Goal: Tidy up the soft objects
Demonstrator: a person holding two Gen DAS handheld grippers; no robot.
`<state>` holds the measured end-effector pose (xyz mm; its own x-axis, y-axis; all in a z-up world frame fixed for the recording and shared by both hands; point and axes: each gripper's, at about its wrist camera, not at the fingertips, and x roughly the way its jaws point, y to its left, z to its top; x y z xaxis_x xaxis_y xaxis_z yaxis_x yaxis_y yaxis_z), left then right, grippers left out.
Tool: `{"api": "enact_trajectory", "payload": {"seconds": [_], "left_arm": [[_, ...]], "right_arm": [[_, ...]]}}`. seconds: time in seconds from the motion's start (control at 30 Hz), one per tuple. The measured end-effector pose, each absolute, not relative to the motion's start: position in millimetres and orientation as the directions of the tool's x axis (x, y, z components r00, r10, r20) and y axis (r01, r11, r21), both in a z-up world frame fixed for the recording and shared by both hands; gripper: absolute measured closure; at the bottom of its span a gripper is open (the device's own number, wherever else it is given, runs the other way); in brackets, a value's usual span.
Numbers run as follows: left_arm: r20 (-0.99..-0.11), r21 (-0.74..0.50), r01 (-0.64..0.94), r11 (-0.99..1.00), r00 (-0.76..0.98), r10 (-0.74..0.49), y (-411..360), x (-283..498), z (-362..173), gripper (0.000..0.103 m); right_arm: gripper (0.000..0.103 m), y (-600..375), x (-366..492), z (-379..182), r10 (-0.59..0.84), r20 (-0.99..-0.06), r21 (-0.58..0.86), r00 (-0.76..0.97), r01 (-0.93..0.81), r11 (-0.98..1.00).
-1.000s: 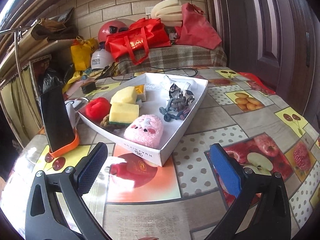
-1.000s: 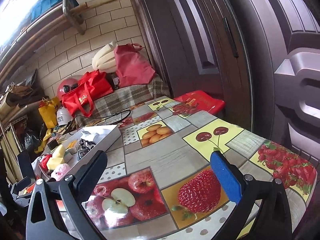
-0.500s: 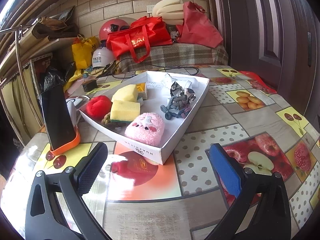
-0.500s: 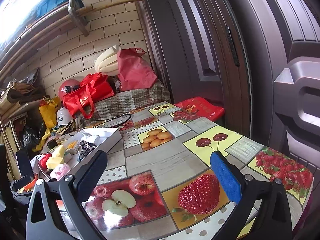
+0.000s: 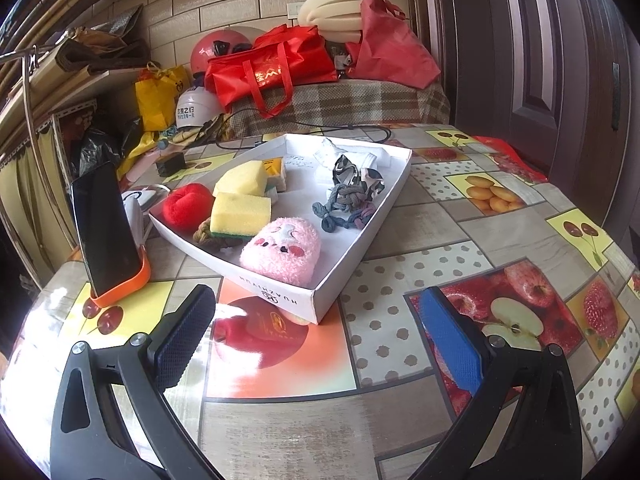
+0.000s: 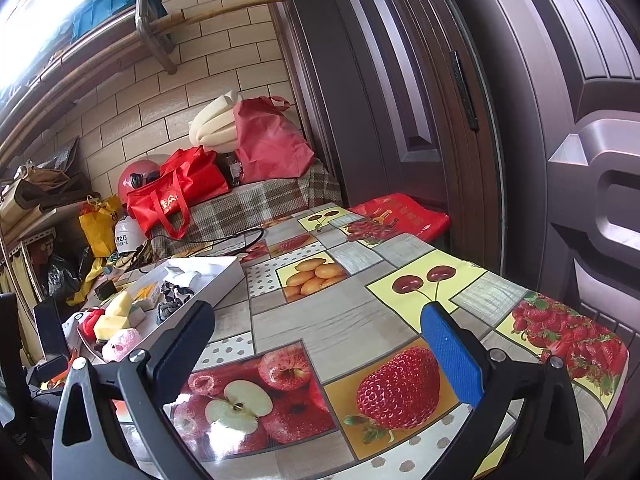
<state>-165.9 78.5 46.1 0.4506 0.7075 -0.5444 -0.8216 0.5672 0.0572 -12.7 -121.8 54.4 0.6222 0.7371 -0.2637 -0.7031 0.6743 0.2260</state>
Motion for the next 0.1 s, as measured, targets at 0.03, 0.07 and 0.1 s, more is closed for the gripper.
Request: {"api": "enact_trajectory", "payload": {"seconds": [0.03,0.07,0.1], "left_arm": [[-0.545,0.054,-0.819,0.571,0.455,0.705,78.6,-166.0,46.2,0.0],[-0.545,0.05,-0.816,0.576,0.461,0.701,78.3,-166.0,46.3,0.0],[-0.544,0.048,-0.812,0.581,0.467,0.697,77.4,-166.1,46.5,0.0]], "right_arm": [[0.0,-120.7,-13.5,54.5,0.736,-0.268,0.227,0.621,-0.702,0.675],[0.0,-120.4,-13.9,54.3,0.735,-0.271,0.228,0.621,-0.701,0.676],[0.0,-119.4,-14.0,54.1,0.734,-0.277,0.228,0.62,-0.7,0.677]]}}
